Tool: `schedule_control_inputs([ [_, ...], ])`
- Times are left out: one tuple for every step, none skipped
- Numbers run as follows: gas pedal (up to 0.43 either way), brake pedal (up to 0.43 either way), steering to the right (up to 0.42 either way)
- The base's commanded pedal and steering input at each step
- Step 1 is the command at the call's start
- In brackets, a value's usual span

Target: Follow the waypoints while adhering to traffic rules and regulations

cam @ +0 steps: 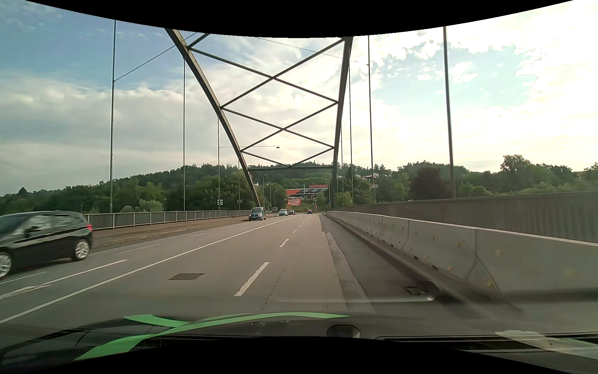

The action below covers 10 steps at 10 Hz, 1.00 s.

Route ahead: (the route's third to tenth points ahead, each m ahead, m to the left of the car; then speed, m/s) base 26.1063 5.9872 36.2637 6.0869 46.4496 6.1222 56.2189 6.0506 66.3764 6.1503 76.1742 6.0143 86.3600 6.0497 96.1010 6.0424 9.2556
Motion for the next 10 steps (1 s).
schedule_control_inputs([
  [0.13, 0.0, -0.005],
  [0.13, 0.0, -0.004],
  [0.13, 0.0, -0.003],
  [0.13, 0.0, -0.003],
  [0.13, 0.0, -0.003],
  [0.13, 0.0, -0.002],
  [0.13, 0.0, -0.001],
  [0.13, 0.0, -0.001],
  [0.13, 0.0, -0.001],
  [0.13, 0.0, -0.001],
])
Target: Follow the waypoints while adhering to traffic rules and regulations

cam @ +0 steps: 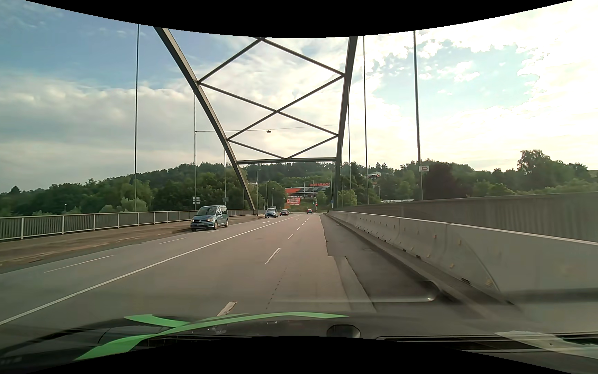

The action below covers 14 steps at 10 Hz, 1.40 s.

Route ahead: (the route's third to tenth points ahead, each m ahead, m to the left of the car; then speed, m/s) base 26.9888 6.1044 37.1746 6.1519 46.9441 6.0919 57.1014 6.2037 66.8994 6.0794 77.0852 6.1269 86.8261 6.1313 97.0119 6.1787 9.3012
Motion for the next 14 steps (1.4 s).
schedule_control_inputs([
  [0.13, 0.0, -0.001],
  [0.13, 0.0, -0.001],
  [0.13, 0.0, 0.0],
  [0.13, 0.0, 0.0],
  [0.13, 0.0, 0.0],
  [0.13, 0.0, -0.001],
  [0.13, 0.0, -0.003],
  [0.13, 0.0, -0.003],
  [0.13, 0.0, -0.003],
  [0.118, 0.0, -0.003],
  [0.098, 0.0, -0.004],
  [0.098, 0.0, -0.004],
  [0.098, 0.0, -0.004],
  [0.079, 0.0, -0.004],
])
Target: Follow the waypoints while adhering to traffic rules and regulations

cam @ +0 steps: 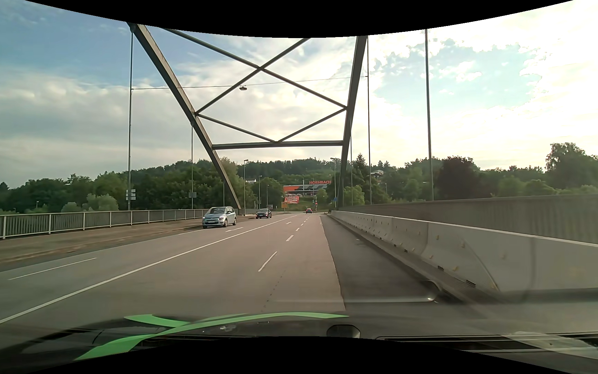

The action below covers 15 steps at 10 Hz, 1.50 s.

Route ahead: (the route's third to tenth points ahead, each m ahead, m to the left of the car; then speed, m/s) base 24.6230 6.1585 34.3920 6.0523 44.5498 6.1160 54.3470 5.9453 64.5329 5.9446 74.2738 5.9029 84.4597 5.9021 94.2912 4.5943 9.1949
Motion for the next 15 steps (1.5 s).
schedule_control_inputs([
  [0.079, 0.0, -0.004],
  [0.079, 0.0, -0.003],
  [0.079, 0.0, -0.003],
  [0.079, 0.0, -0.003],
  [0.079, 0.0, -0.003],
  [0.079, 0.0, -0.003],
  [0.079, 0.0, -0.003],
  [0.087, 0.0, -0.003],
  [0.087, 0.0, -0.003],
  [0.087, 0.0, -0.002],
  [0.087, 0.0, 0.003],
  [0.087, 0.0, 0.004],
  [0.087, 0.0, 0.004],
  [0.087, 0.0, 0.004],
  [0.087, 0.0, 0.004],
])
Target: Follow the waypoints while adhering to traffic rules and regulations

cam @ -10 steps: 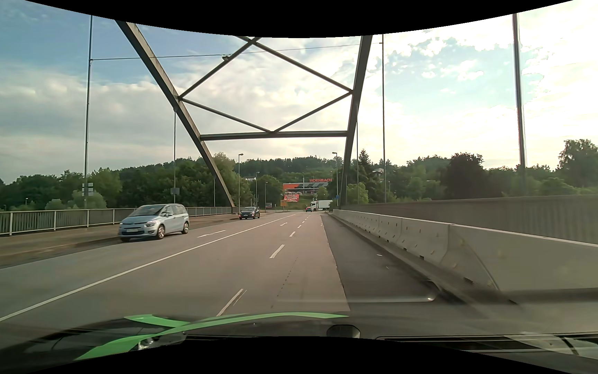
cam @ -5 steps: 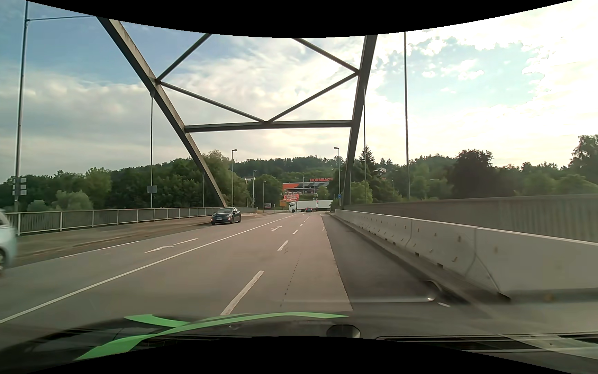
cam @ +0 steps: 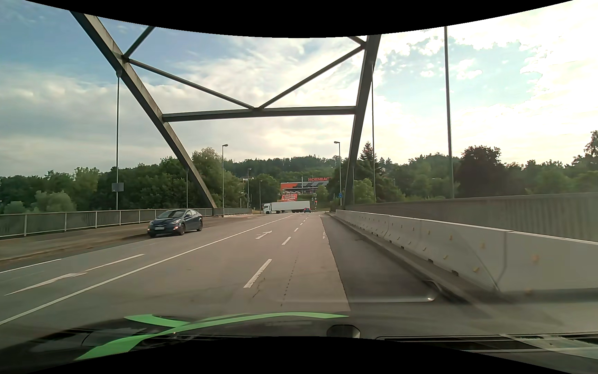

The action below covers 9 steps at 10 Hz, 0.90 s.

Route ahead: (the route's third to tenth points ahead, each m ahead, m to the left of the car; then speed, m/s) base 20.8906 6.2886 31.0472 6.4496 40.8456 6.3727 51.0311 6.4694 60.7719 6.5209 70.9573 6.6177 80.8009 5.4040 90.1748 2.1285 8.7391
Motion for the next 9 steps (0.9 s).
schedule_control_inputs([
  [0.087, 0.0, 0.004],
  [0.087, 0.0, 0.004],
  [0.098, 0.0, 0.004],
  [0.098, 0.0, 0.004],
  [0.098, 0.0, 0.004],
  [0.098, 0.0, 0.004],
  [0.098, 0.0, 0.004],
  [0.098, 0.0, 0.004],
  [0.098, 0.0, 0.004],
])
